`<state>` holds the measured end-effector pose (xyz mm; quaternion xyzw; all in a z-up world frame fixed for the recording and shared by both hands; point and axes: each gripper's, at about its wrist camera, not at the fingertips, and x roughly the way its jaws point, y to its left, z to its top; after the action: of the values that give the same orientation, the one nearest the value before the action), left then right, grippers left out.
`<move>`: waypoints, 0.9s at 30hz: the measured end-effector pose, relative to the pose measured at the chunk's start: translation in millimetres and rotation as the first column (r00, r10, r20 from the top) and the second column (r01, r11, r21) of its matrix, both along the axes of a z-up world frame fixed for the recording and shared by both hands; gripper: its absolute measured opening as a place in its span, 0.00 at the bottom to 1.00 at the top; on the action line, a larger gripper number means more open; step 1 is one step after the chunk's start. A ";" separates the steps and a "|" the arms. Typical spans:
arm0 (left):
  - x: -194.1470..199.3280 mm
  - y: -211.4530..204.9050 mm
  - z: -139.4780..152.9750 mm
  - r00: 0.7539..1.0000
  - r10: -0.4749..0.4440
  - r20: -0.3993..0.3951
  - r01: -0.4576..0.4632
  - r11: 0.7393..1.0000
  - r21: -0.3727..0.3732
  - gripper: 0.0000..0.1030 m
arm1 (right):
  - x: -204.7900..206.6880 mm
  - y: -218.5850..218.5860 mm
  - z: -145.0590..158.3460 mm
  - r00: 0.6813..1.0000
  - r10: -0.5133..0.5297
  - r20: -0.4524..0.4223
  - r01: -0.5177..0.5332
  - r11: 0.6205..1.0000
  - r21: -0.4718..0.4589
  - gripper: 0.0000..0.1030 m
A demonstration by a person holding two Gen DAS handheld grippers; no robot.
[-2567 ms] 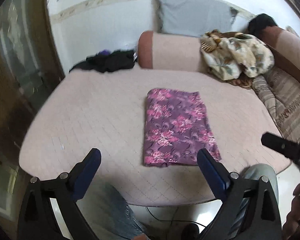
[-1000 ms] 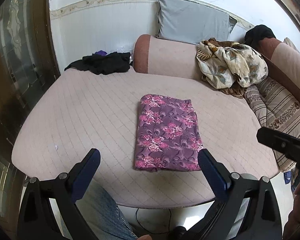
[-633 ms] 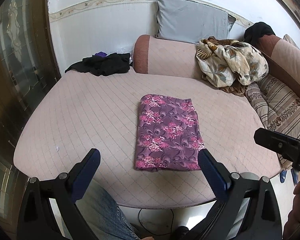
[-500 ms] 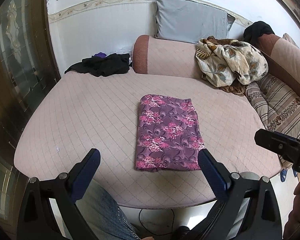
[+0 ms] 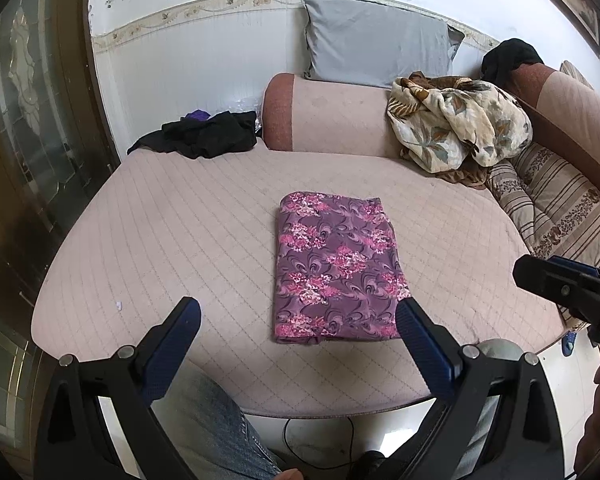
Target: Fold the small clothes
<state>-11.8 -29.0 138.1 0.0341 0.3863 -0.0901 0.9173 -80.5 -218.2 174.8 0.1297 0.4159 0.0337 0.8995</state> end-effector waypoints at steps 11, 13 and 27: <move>-4.0 2.5 2.6 1.000 -0.003 0.004 0.003 1.000 0.001 0.95 | -3.4 3.4 2.8 1.000 0.012 0.003 -0.012 1.000 -0.004 0.88; -5.2 3.6 3.5 1.000 0.000 0.004 0.000 1.000 0.002 0.95 | -4.3 4.8 2.7 1.000 0.011 0.004 -0.011 1.000 -0.006 0.88; -7.3 19.7 -0.9 0.998 0.054 -0.010 -0.054 0.998 -0.007 0.95 | -7.5 17.3 4.1 1.000 0.025 0.000 -0.025 1.000 -0.014 0.88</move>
<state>-19.2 -9.3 137.2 0.0198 0.3914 -0.0666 0.9176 -88.0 -200.8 179.0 0.1181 0.4175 0.0421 0.9000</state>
